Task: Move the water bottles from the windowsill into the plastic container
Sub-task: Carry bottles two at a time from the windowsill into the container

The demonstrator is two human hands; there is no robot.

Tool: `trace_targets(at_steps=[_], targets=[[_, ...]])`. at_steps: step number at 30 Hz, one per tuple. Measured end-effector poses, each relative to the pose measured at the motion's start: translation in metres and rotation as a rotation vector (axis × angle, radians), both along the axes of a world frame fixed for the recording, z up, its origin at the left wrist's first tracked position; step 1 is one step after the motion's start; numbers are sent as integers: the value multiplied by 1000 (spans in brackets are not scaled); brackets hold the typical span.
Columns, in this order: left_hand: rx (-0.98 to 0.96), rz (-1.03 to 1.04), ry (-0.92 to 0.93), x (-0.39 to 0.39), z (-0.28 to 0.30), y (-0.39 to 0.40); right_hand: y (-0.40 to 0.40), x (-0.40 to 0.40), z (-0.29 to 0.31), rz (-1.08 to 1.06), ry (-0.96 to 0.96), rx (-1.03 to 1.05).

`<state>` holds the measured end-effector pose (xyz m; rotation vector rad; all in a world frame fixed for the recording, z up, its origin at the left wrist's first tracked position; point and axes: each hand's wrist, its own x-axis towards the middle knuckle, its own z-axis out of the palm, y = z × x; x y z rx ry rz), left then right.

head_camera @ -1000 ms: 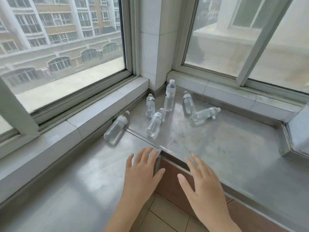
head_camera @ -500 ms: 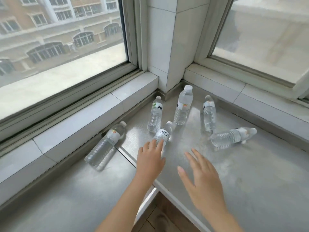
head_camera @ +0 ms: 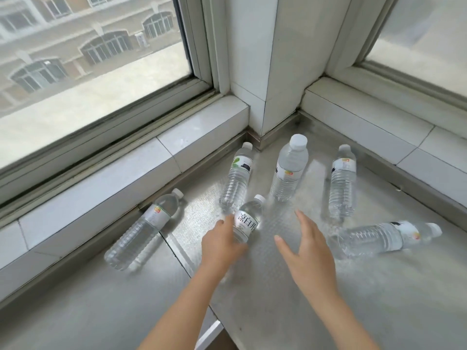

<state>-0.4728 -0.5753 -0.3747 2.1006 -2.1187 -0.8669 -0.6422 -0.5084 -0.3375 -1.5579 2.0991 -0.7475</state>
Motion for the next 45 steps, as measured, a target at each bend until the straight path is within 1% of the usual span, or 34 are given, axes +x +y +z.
trace_targets(at_steps=[3, 6, 10, 11, 15, 18, 21, 26, 31, 34, 38, 45], targets=[[76, 121, 186, 5, 5, 6, -32, -8, -9, -85, -125, -27], [65, 235, 410, 7, 16, 17, -68, -16, -22, -184, -263, -24], [35, 429, 589, 10, 33, 23, -113, -19, -35, -320, -582, -38], [25, 466, 624, 12, 38, 23, -120, -18, -37, -324, -625, -65], [-28, 532, 718, 22, 56, 22, -133, -19, -46, -301, -577, -195], [-48, 538, 726, 29, 68, 22, -134, -23, -47, -315, -587, -253], [-50, 537, 744, 32, 80, 24, -127, -28, -41, -297, -620, -267], [-63, 533, 776, 38, 99, 33, -102, -18, -15, -263, -747, -217], [-115, 588, 830, 56, 114, 56, -68, 7, 20, -179, -875, -187], [-163, 654, 857, 75, 125, 78, -44, 27, 40, -115, -869, -168], [-206, 753, 905, 104, 140, 117, -8, 59, 68, 25, -854, -131], [-318, 903, 963, 157, 159, 204, 65, 128, 102, 268, -800, 32]])
